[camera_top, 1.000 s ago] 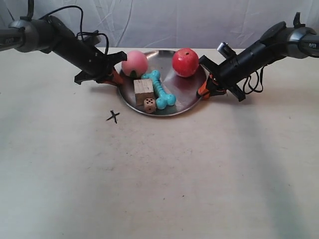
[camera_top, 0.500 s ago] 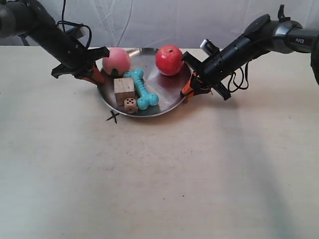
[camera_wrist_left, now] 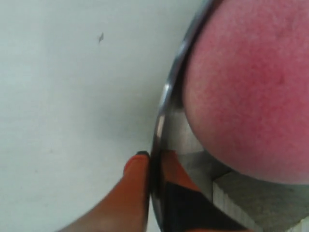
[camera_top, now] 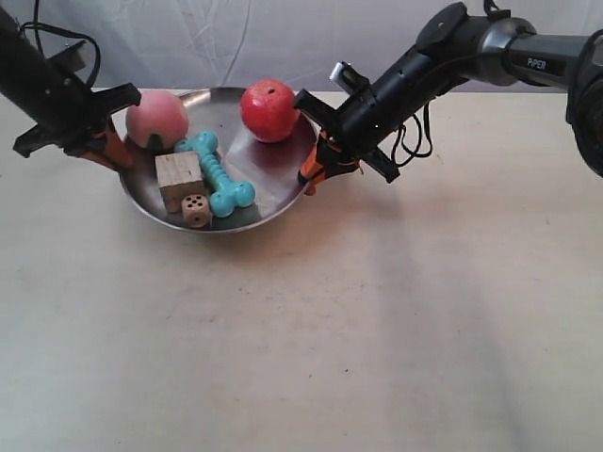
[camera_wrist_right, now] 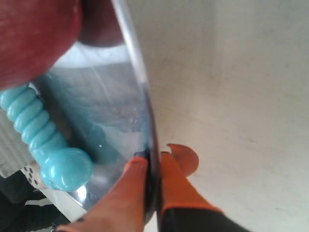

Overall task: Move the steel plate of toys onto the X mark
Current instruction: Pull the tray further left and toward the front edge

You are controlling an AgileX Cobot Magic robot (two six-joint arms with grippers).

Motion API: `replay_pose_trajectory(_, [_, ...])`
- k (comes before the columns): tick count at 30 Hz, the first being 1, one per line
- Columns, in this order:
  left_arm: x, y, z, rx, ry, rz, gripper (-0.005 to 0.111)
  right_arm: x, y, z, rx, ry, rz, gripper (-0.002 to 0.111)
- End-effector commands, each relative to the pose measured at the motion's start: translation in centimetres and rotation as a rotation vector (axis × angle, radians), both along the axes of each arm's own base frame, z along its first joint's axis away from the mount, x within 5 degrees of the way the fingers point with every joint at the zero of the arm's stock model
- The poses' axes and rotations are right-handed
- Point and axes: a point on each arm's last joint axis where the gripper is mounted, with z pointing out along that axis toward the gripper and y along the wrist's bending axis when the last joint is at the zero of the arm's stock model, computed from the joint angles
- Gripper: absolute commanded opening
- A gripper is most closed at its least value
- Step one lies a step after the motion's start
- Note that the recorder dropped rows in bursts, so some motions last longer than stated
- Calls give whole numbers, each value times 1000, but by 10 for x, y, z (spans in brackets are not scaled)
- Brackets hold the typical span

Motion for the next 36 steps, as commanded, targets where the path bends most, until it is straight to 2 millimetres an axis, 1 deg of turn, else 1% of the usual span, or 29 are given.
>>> replay_pose_trajectory(1, [-25, -2, 15, -34, 11, -9, 0, -11, 28, 18, -9, -32, 65, -1])
replay_pose_trajectory(4, [-35, 2, 7, 18, 36, -24, 0, -18, 40, 17, -48, -35, 102, -1])
replay_pose_trajectory(7, [-44, 3, -7, 41, 74, -24, 0, -22, 46, 13, -117, -41, 140, -1])
replay_pose_trajectory(10, [-51, 5, -21, 58, 95, -11, 0, -24, 45, 9, -196, -47, 162, -1])
replay_pose_trajectory(13, [-56, 7, -30, 87, 101, -9, 0, -24, 45, 7, -201, -41, 160, -1])
replay_pose_trajectory(16, [-57, 9, -35, 111, 85, -2, 0, -24, 45, 2, -207, -32, 162, -1])
replay_pose_trajectory(25, [-54, 10, -47, 115, 70, -7, 0, -23, 45, -30, -227, 62, 132, -1])
replay_pose_trajectory(29, [-50, 10, -48, 124, 36, 6, 0, -23, 45, -35, -228, 73, 133, -1])
replay_pose_trajectory(33, [-48, 11, -48, 137, 0, -9, 0, -21, 45, -35, -238, 49, 121, -1])
replay_pose_trajectory(36, [-47, 12, -48, 144, -20, -22, 6, -19, 44, -38, -281, 10, 125, -1])
